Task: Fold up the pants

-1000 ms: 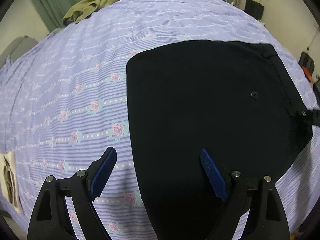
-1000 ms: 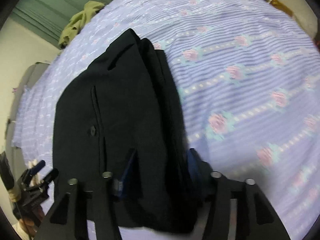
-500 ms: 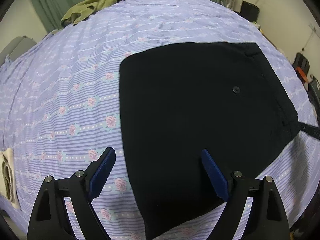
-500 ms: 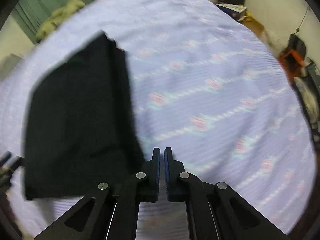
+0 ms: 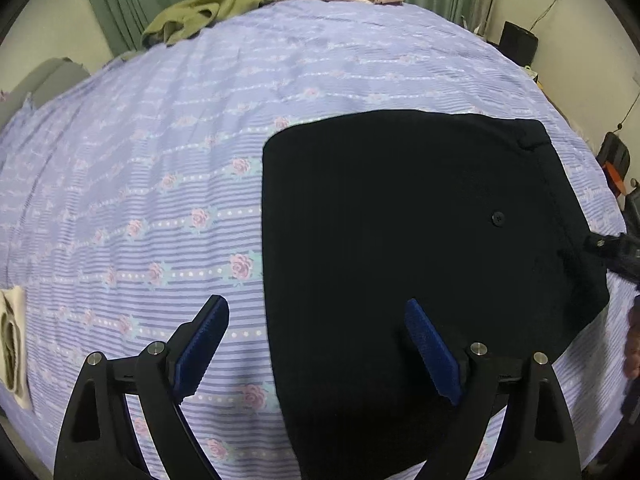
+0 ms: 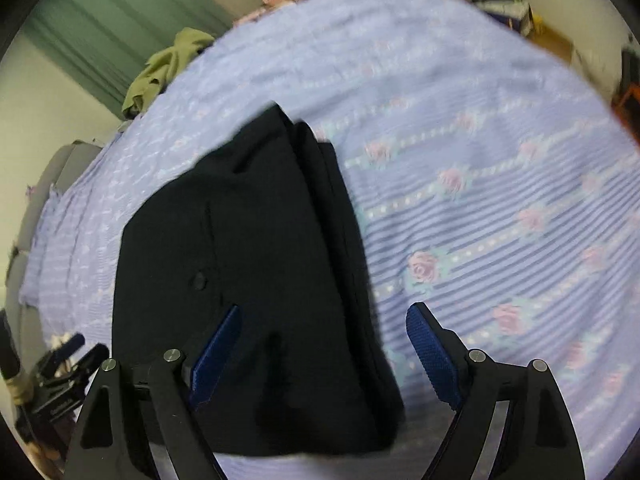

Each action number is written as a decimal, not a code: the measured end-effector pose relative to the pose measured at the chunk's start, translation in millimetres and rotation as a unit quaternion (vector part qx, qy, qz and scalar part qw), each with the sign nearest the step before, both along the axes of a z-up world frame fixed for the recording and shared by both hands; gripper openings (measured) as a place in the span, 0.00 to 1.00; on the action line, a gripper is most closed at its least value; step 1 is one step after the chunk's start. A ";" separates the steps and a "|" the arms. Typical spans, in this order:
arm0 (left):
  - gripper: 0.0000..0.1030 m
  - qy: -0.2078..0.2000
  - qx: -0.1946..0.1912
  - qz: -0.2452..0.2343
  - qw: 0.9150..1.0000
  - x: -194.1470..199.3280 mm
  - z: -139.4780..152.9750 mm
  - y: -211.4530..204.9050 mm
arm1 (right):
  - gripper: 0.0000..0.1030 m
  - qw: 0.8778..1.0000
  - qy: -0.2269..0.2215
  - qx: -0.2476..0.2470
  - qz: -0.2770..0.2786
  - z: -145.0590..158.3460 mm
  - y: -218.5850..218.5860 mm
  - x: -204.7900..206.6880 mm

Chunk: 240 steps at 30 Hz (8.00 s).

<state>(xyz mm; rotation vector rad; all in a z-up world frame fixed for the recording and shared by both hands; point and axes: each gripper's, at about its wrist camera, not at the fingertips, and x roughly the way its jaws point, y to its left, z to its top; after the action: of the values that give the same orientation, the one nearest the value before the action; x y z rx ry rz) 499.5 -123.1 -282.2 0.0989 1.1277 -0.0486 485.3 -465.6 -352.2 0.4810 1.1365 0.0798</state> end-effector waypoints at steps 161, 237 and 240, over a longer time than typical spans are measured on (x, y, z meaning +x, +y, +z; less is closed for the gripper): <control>0.09 -0.067 -0.132 -0.009 0.989 -183.7 166.1 823.1 | 0.20 0.957 -0.117 -0.112 0.240 227.3 859.0 -212.4; 1.00 -0.215 -0.028 0.045 0.975 -448.0 324.2 410.8 | 0.88 0.945 -0.240 -0.195 0.106 376.1 459.7 -450.5; 1.00 -0.218 -0.030 0.041 0.975 -451.0 329.4 404.0 | 0.88 0.945 -0.246 -0.191 0.101 381.4 454.1 -456.6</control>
<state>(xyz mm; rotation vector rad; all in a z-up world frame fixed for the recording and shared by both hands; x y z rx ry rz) 48.4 280.9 47.2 0.0062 0.6887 0.0132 28.7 -11.5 29.1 -0.0117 0.6794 0.1454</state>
